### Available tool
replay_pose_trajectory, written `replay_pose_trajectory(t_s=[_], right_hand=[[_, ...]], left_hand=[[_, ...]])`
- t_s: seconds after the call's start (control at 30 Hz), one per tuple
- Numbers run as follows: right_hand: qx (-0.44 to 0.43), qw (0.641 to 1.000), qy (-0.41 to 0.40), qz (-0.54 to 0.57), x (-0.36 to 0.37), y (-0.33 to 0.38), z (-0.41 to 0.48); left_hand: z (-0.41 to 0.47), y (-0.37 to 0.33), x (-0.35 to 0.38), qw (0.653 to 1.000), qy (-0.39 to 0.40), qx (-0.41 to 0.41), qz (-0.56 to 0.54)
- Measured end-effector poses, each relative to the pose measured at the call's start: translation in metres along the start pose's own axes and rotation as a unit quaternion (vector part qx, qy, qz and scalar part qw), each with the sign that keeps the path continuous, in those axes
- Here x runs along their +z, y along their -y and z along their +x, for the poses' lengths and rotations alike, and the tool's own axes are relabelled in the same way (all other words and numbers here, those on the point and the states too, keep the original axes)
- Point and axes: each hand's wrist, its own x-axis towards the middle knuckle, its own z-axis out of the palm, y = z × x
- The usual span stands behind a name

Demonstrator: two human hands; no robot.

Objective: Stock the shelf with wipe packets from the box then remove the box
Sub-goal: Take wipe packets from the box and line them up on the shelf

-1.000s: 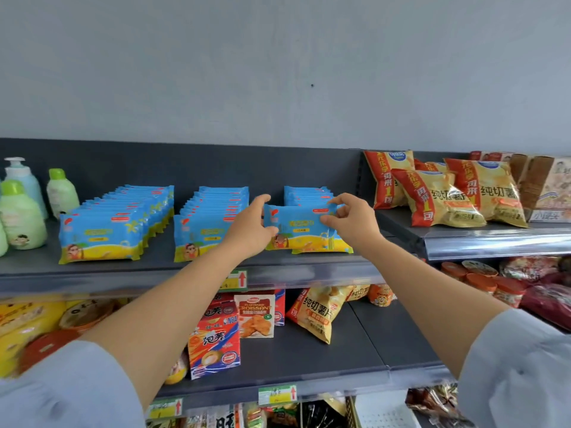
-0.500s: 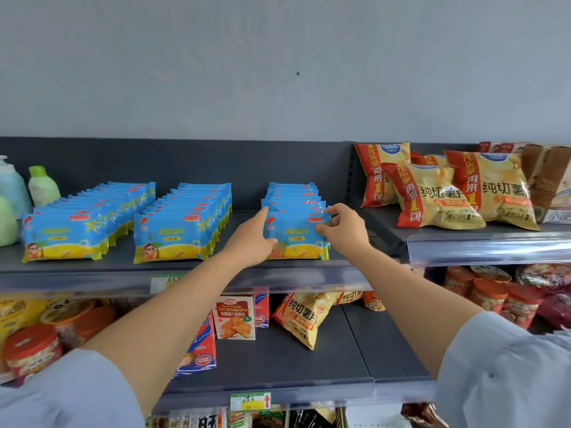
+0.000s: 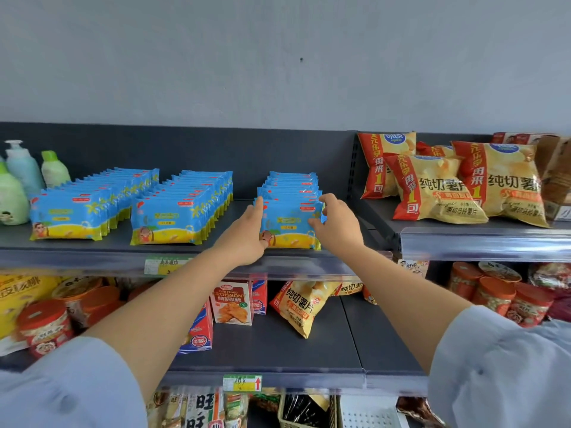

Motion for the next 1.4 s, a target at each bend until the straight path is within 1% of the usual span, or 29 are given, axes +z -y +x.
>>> replay_pose_trajectory(t_s=[0.2,0.37,0.5,0.73,0.97,1.17,1.33,1.4], right_hand=[[-0.039,0.993,0.014,-0.114,-0.008,-0.004,-0.022],[-0.059,0.978,0.013,-0.198,-0.020,-0.006,-0.047],[-0.058,0.968,0.029,-0.242,-0.028,-0.012,-0.078],[-0.015,0.958,0.063,-0.280,-0.041,-0.036,-0.145],[0.050,0.936,0.130,-0.324,-0.056,-0.092,-0.215],[0.100,0.923,0.188,-0.321,-0.071,-0.165,-0.263],[0.140,0.905,0.244,-0.320,-0.075,-0.241,-0.296],[0.154,0.894,0.283,-0.313,-0.073,-0.271,-0.310]], left_hand=[[-0.008,0.001,0.004,0.994,0.004,0.006,0.106],[-0.026,-0.004,0.007,0.982,-0.013,0.040,0.182],[-0.047,-0.008,0.011,0.978,-0.009,0.060,0.199],[-0.090,-0.022,0.038,0.980,0.009,0.091,0.178],[-0.131,-0.059,0.102,0.976,0.076,0.130,0.156],[-0.158,-0.107,0.177,0.967,0.151,0.155,0.137],[-0.176,-0.157,0.258,0.959,0.208,0.146,0.126],[-0.184,-0.173,0.292,0.953,0.239,0.140,0.119]])
